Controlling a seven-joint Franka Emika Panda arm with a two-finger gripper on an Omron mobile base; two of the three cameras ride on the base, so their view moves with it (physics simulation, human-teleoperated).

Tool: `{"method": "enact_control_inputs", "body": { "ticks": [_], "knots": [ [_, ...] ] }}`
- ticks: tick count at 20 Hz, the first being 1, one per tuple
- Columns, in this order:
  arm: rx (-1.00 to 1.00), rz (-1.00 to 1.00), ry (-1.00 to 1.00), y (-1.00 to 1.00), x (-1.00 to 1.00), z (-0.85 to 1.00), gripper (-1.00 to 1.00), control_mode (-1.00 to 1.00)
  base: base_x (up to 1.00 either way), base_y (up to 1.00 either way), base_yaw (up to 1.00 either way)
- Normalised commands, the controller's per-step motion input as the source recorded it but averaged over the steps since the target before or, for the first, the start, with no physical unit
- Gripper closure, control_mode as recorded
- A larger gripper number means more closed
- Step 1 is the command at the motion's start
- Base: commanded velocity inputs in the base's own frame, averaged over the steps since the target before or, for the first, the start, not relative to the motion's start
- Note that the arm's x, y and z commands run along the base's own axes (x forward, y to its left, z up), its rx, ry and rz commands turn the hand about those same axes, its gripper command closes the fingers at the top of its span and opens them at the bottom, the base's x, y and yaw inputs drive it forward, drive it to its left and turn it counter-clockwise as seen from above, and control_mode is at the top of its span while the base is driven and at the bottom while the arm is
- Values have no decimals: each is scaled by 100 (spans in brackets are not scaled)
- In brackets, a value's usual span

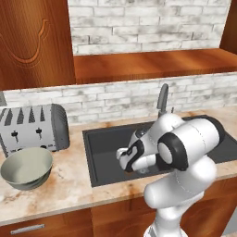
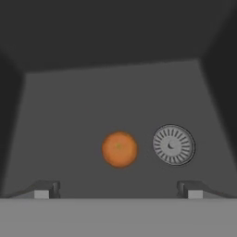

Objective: Pick the cucumbers from the cabinet and place them in one bowl. Pick the tangerine from the sink and place it in the other bowl.

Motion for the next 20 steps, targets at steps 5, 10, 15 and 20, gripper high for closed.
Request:
{"method": "enact_control_inputs", "body": {
  "ticks": [5,10,15,20],
  "knots": [
    [0,1,2,0,0,-10,-100,-100,0,0,0],
    [0,0,6,0,11,-27,-100,-100,0,0,0],
    [0,0,1,-5,48,-52,-100,-100,0,0,0],
    [0,0,0,0,4,-34,-100,-100,0,0,0]
  ]
}}
